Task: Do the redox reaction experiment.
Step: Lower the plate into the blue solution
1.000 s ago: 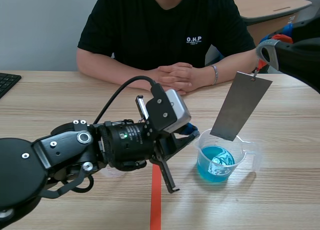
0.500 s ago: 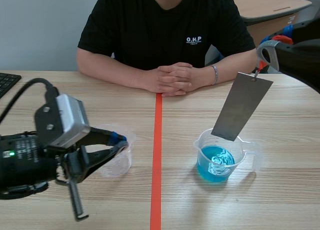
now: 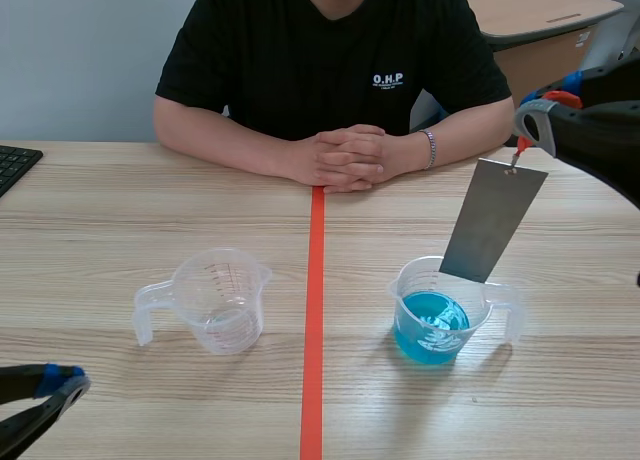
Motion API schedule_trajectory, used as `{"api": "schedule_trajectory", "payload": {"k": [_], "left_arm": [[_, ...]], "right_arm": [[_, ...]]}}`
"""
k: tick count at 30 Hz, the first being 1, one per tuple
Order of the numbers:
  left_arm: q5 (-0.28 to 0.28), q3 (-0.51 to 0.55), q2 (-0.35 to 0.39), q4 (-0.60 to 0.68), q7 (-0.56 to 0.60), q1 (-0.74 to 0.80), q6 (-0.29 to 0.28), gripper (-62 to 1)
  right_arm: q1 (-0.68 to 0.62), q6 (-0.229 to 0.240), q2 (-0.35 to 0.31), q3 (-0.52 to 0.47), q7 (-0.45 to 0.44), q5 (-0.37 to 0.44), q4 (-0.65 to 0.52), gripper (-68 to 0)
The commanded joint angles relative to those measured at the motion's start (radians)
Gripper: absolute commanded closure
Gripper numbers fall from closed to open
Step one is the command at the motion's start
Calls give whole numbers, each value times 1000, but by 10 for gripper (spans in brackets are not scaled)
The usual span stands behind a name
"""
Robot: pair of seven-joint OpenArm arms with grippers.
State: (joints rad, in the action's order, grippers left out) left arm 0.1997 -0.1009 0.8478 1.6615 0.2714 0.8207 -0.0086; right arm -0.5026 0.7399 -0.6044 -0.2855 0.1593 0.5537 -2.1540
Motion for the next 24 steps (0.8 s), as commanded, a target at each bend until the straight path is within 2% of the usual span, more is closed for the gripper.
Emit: {"api": "schedule_trajectory", "payload": {"k": [1,10,16,19,24], "left_arm": [[3,27,-45,3,20,32,0,-46],[3,175,-233,2,15,245,0,-46],[2,182,-320,-8,-62,276,1,-46],[2,182,-352,-16,-83,276,22,-46],[-1,182,-391,-19,-89,277,24,-46]], "right_arm": [[1,6,-7,5,-24,-8,6,-17],[5,6,-8,61,-94,-84,54,-17],[27,6,-8,95,-148,-130,115,-17],[52,6,-8,129,-170,-160,155,-17],[98,6,-8,193,-202,-195,227,-17]]}}
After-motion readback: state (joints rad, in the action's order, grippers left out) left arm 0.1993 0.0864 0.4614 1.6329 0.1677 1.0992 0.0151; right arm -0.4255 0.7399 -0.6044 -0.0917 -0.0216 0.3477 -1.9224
